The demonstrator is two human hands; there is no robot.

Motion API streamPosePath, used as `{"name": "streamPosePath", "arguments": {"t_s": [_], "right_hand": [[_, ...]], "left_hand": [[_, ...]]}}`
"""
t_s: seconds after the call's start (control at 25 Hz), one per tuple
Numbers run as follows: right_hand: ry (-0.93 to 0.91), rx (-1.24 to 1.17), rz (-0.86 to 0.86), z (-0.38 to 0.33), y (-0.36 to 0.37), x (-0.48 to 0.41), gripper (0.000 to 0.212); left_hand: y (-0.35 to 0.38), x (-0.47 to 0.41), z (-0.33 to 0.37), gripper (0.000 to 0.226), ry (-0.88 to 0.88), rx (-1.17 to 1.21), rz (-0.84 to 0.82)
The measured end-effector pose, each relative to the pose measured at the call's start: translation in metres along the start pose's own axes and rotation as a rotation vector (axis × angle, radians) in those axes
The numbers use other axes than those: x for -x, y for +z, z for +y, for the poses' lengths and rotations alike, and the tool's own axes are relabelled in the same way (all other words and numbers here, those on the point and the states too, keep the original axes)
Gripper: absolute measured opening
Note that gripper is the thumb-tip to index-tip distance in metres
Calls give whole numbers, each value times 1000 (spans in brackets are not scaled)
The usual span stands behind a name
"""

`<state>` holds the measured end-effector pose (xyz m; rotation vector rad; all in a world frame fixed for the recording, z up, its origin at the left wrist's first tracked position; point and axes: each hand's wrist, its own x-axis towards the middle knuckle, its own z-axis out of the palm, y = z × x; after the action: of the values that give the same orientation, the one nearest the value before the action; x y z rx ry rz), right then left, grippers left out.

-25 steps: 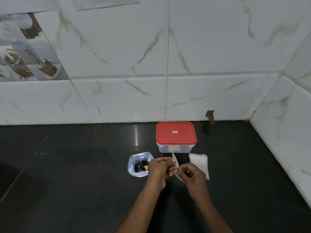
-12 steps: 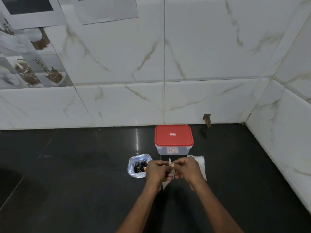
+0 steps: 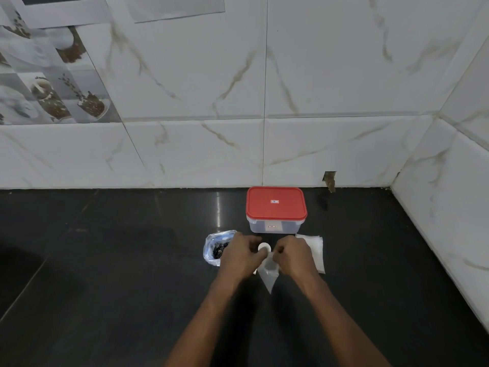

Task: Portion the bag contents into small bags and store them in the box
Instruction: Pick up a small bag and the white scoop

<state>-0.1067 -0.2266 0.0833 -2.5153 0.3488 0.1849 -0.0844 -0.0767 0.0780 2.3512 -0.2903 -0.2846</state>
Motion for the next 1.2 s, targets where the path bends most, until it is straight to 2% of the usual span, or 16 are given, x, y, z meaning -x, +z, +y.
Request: {"name": "streamPosePath", "arguments": {"t_s": [0.04, 0.08, 0.12, 0.16, 0.24, 0.36, 0.48, 0.56, 0.68, 0.8, 0.88, 0.92, 1.04, 1.08, 1.2], "right_hand": [[20, -96, -20, 2, -3, -1, 17], [39, -184, -44, 5, -8, 0, 16], [48, -256, -63, 5, -13, 1, 15], [50, -313, -76, 5, -16, 2, 13], [40, -403, -87, 0, -20, 3, 10], [12, -428, -97, -11, -16, 3, 8], [6, -446, -140, -18, -6, 5, 10], [4, -459, -128, -21, 2, 5, 9], [-143, -408, -51, -24, 9, 2, 9], [-335, -264, -176, -30, 12, 6, 11], [-356, -250, -188, -32, 21, 7, 2], [-337, -296, -152, -31, 28, 7, 5], [-207, -580, -100, -34, 42, 9, 5], [-199, -605, -102, -34, 45, 9, 6], [-265, -463, -114, -33, 47, 6, 6]], "left_hand": [[-2, 0, -11, 27, 61, 100, -64], [-2, 2, -22, 59, 91, 164, -134], [1, 5, -32, 90, 80, 204, -181], [5, 10, -39, 110, 56, 226, -219], [14, 17, -45, 121, 48, 295, -237], [21, 24, -46, 114, 42, 397, -124], [22, 28, -46, 76, 14, 480, 9], [22, 32, -50, 68, -10, 507, 83], [19, 37, -56, 63, -50, 486, 175], [18, 36, -58, 56, -60, 500, 225], [19, 34, -58, 50, -64, 517, 244], [20, 33, -59, 46, -65, 533, 244], [25, 36, -62, 45, -40, 552, 230], [27, 37, -63, 47, -37, 559, 231], [29, 37, -67, 59, -16, 591, 247]]}}
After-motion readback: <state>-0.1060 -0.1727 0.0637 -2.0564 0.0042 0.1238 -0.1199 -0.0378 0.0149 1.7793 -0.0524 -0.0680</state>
